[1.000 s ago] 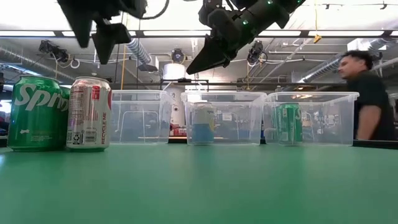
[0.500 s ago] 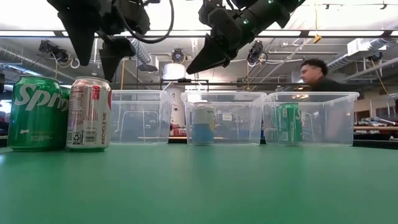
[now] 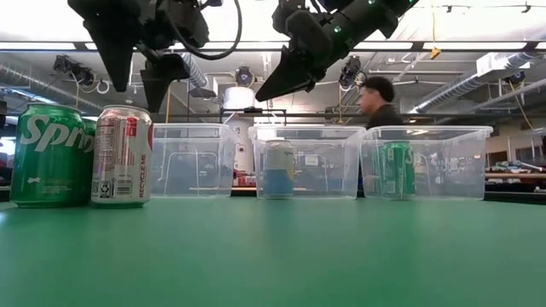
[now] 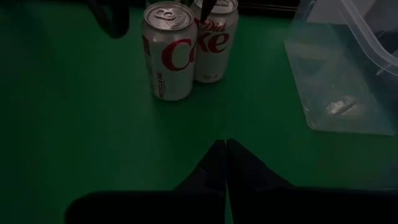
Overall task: Sort soda cans
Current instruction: Put the red silver soda can into the left transparent bin
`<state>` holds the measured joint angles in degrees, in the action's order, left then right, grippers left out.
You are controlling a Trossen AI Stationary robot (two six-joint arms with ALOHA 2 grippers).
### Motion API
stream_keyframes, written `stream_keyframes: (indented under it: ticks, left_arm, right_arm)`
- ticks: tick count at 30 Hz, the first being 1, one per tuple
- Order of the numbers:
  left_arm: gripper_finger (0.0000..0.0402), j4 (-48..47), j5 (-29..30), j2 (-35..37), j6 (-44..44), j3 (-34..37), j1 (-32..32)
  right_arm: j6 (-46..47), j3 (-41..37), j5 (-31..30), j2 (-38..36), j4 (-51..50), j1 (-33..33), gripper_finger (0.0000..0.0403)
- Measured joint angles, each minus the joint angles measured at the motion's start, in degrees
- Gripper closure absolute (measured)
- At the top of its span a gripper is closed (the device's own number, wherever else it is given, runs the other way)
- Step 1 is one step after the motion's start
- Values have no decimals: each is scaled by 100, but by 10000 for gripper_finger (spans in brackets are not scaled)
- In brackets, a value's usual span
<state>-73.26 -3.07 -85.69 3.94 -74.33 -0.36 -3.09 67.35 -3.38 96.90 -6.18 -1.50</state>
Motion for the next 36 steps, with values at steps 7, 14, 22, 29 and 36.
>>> stream_keyframes:
  ticks: [7, 14, 22, 29, 36]
  left_arm:
    - [32, 311, -2, 0, 27, 561, 0]
    - [34, 402, -48, 7, -8, 868, 0]
    - [109, 650, -8, 0, -121, 851, 0]
    - [111, 142, 70, -13, -358, 145, 67]
    - [111, -944, 262, -9, -775, -1607, 602]
  right_arm:
    - [9, 0, 0, 0, -16, 0, 403]
    - [9, 2, 2, 2, -1, 0, 403]
    - [11, 2, 2, 2, 12, -2, 403]
    - [11, 2, 2, 2, 11, -2, 403]
    - [13, 2, 2, 2, 10, -2, 403]
